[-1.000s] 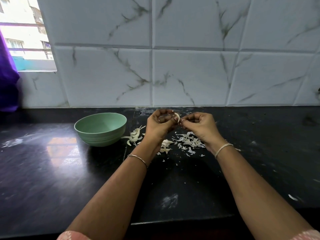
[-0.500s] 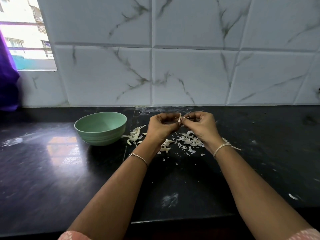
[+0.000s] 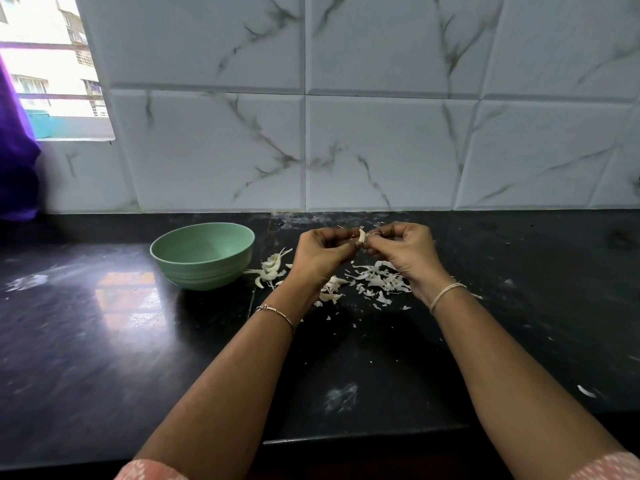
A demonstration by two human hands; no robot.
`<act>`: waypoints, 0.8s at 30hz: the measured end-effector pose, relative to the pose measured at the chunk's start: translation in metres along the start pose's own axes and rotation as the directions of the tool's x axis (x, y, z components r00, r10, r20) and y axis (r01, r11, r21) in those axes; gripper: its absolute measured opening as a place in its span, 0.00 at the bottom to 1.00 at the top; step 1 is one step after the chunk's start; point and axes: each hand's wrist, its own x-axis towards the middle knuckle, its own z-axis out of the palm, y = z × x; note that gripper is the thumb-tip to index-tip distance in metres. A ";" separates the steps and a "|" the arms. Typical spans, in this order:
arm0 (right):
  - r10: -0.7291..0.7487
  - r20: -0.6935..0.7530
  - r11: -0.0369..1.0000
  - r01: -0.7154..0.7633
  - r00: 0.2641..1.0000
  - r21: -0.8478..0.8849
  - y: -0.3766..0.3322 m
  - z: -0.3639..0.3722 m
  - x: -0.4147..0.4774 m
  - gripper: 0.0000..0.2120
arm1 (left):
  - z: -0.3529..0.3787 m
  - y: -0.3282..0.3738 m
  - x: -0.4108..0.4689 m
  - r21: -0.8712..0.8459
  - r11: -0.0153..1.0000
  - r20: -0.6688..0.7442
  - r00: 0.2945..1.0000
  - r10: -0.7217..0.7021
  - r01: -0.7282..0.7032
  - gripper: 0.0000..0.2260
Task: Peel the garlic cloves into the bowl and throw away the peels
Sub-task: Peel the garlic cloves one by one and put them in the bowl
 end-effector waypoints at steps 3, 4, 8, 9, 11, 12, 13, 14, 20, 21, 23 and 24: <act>0.026 -0.003 0.999 -0.026 1.000 0.022 0.000 0.000 0.000 0.03 | 0.000 -0.001 0.001 0.039 0.999 0.006 1.000 0.019 -0.019 0.08; 0.035 -0.006 0.999 -0.035 0.999 0.030 0.000 0.000 0.000 0.03 | 0.001 -0.001 0.001 0.053 0.998 0.011 1.000 0.026 -0.026 0.08; 0.054 0.003 0.998 -0.054 0.999 0.043 0.001 0.000 0.001 0.03 | 0.001 -0.002 0.001 0.100 0.994 0.007 0.999 0.049 -0.050 0.11; 0.056 0.005 0.997 -0.056 0.998 0.046 0.001 0.000 0.001 0.03 | 0.001 -0.002 0.002 0.109 0.993 0.006 0.999 0.053 -0.053 0.11; 0.061 0.011 0.997 -0.061 0.998 0.049 0.002 0.000 0.001 0.03 | 0.000 -0.004 0.002 0.127 0.990 0.000 0.998 0.056 -0.055 0.11; 0.066 0.015 0.996 -0.067 0.998 0.053 0.001 0.000 0.001 0.03 | -0.001 -0.005 0.003 0.133 0.990 -0.003 0.998 0.056 -0.055 0.10; 0.072 0.019 0.995 -0.074 0.997 0.061 0.001 0.000 0.001 0.03 | -0.002 -0.005 0.003 0.136 0.989 -0.004 0.998 0.055 -0.054 0.10; 0.078 0.022 0.994 -0.080 0.997 0.069 0.001 0.000 0.000 0.03 | -0.002 -0.006 0.003 0.136 0.989 -0.001 0.999 0.052 -0.051 0.10; 0.116 0.047 0.983 -0.121 0.992 0.141 0.001 0.001 0.001 0.04 | -0.002 -0.004 0.003 0.116 0.993 0.006 1.000 0.030 -0.031 0.11; 0.126 0.052 0.978 -0.133 0.991 0.162 0.001 0.001 0.001 0.04 | -0.002 -0.004 0.003 0.105 0.994 0.004 1.000 0.025 -0.025 0.11; 0.143 0.064 0.968 -0.153 0.988 0.201 0.000 0.001 0.001 0.05 | -0.003 -0.003 0.003 0.085 0.996 -0.003 1.000 0.018 -0.018 0.11; 0.147 0.069 0.964 -0.159 0.987 0.214 0.000 0.001 0.001 0.05 | -0.003 -0.003 0.004 0.085 0.996 -0.007 1.000 0.019 -0.018 0.10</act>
